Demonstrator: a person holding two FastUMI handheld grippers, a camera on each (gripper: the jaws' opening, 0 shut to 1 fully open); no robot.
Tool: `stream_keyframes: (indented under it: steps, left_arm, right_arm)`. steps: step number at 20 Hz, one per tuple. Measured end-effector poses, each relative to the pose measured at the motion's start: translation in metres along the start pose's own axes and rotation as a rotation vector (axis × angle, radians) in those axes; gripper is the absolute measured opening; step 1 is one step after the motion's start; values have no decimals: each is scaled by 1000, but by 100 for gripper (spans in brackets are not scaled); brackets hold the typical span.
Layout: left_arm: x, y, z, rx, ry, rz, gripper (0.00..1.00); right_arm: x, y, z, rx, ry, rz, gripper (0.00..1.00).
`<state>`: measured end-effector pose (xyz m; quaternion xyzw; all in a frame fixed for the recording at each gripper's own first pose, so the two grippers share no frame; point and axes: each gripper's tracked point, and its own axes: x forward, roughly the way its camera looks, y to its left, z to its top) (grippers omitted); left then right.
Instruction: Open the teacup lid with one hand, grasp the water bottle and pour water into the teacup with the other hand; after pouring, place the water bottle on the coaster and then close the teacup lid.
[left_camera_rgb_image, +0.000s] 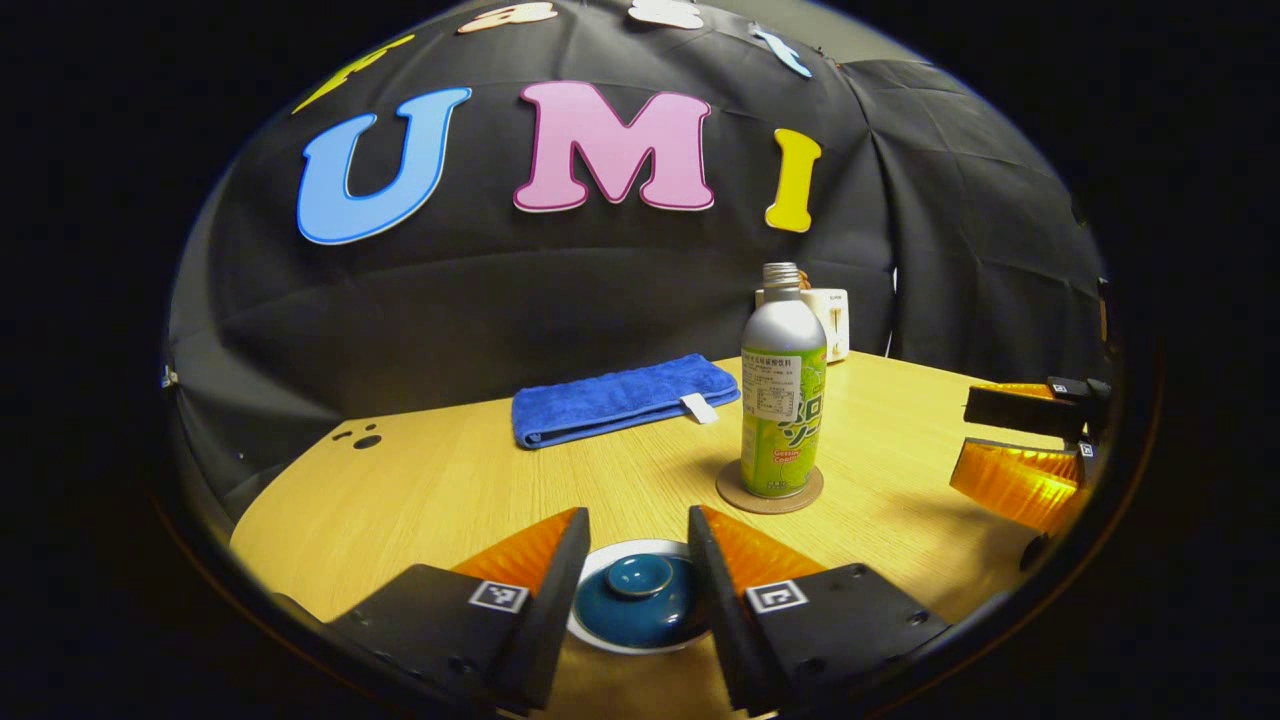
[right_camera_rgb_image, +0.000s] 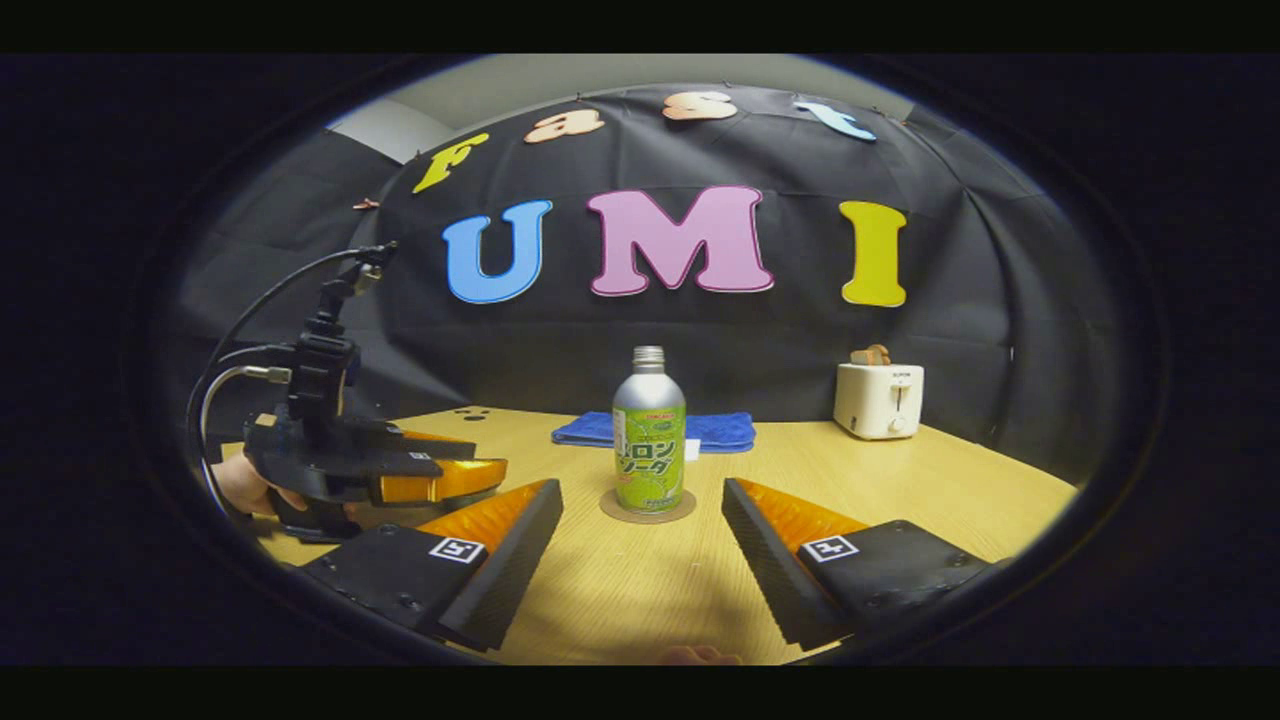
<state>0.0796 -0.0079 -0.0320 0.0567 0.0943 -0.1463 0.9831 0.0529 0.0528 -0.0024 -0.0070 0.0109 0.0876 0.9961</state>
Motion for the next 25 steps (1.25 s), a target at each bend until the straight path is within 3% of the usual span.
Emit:
stream_keyframes:
  steps: [1,2,4,11,14,17,22,25]
  left_arm:
    - [-5,0,2,-12,-19,3,72]
    - [-10,-1,6,-37,-40,0,87]
    - [-23,1,18,-87,-104,23,98]
    - [-61,-15,39,-190,-271,115,97]
    - [-59,-31,34,-134,-246,104,97]
    - [-56,-35,32,-165,-233,104,97]
    - [-48,-19,21,-211,-215,158,97]
    - [-48,-14,20,-149,-206,199,96]
  right_arm:
    - [-1,0,1,-1,-2,1,99]
    - [-2,0,3,-1,-5,2,99]
    - [-4,0,6,-2,-14,3,99]
    - [-2,-12,8,-11,-20,-19,99]
    - [1,-22,2,-10,-6,-41,96]
    - [4,-26,-1,21,8,-40,96]
    - [4,-38,0,21,-10,-93,99]
    - [4,-50,2,3,-20,-157,99]
